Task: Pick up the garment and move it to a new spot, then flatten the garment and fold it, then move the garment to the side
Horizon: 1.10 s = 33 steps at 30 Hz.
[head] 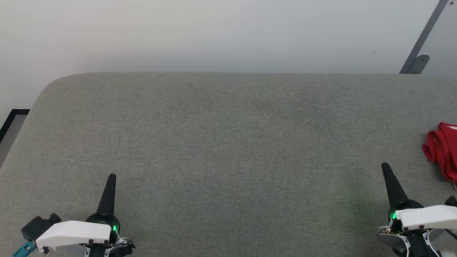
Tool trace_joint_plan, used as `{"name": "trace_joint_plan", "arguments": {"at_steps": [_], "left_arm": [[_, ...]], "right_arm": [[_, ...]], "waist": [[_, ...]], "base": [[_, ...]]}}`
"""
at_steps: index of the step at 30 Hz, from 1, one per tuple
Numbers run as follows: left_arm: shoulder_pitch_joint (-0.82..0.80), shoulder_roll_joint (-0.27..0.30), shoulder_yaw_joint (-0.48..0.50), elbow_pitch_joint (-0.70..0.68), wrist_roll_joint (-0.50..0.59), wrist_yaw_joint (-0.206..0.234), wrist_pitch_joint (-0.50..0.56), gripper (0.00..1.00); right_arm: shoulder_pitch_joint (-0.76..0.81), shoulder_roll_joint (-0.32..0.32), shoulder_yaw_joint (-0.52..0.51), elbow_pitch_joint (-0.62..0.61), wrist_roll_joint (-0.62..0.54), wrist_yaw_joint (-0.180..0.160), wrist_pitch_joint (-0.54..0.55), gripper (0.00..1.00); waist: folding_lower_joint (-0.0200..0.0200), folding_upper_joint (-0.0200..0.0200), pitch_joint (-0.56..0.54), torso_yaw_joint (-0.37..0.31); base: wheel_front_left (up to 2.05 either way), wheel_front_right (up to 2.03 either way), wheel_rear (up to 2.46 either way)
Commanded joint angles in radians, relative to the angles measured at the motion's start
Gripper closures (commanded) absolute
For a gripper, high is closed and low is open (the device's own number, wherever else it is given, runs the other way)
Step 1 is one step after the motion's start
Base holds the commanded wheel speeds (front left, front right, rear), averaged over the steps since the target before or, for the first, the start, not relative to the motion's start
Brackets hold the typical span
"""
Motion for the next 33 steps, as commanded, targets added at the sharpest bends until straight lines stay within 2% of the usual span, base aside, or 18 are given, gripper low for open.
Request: {"name": "trace_joint_plan", "arguments": {"at_steps": [1,33], "left_arm": [[-0.022,-0.001,0.005,-0.003,-0.028,0.001,0.006,1.0],[-0.061,-0.016,0.032,0.022,-0.251,0.002,0.076,1.0]], "right_arm": [[-0.019,0.003,-0.002,-0.005,0.02,0.0,0.008,1.0],[-0.048,0.052,-0.018,0.019,0.222,0.0,0.063,1.0]], "waist": [[0.0,-0.0001,-0.001,-0.002],[0.0,-0.0001,-0.015,-0.039]], "base": [[0.0,0.0,0.0],[0.0,0.0,0.0]]}}
